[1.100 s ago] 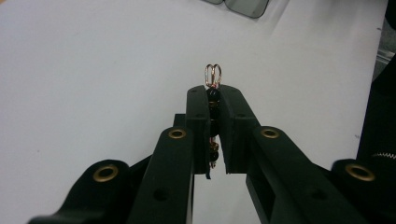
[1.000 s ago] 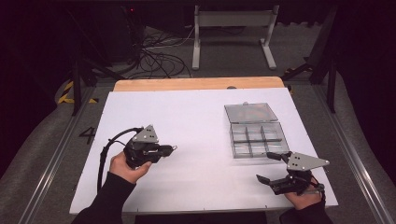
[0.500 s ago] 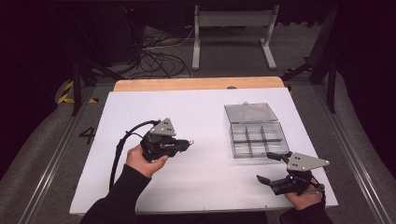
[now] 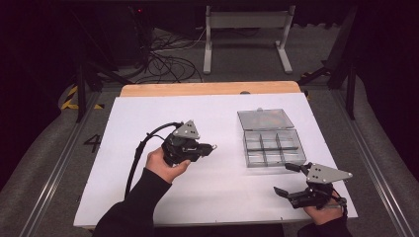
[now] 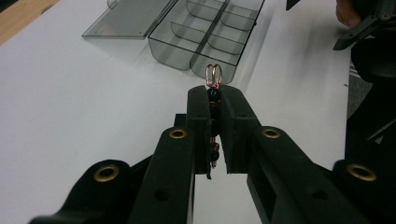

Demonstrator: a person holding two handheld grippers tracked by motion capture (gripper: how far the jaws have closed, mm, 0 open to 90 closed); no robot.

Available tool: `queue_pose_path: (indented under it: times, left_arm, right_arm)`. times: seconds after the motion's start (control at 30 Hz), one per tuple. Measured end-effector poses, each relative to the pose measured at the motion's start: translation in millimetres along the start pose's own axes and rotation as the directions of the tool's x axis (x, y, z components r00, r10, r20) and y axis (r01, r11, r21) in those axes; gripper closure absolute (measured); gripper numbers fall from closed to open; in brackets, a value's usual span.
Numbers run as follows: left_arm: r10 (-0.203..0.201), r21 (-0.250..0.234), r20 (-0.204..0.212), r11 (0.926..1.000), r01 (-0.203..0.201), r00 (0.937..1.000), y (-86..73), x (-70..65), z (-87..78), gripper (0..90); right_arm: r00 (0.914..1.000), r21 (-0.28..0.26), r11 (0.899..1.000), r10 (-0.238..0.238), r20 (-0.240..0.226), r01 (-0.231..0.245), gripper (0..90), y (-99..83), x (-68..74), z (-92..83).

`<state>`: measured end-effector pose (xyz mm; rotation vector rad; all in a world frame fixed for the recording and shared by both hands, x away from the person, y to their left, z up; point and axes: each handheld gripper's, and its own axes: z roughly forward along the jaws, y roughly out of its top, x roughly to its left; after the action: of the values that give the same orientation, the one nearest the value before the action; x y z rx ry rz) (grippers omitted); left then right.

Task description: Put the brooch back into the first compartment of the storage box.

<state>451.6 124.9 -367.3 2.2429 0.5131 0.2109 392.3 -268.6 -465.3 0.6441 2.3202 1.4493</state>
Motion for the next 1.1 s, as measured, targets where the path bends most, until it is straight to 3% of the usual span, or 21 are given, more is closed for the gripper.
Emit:
queue_pose_path:
  times: [0.57,1.1]
  left_arm:
    - [0.037,0.006,0.015,0.9993,-0.037,0.9992,22.7,-4.2,22.7,83.3]
    - [0.04,-0.015,0.017,0.9991,-0.04,0.999,39.7,-5.2,47.1,83.3]
  right_arm:
    - [1.0,0.001,1.0,0.008,0.003,-0.008,12.9,-2.3,1.4,-2.9]
    - [1.0,-0.002,1.0,0.005,-0.004,-0.005,12.9,-2.1,1.0,-2.6]
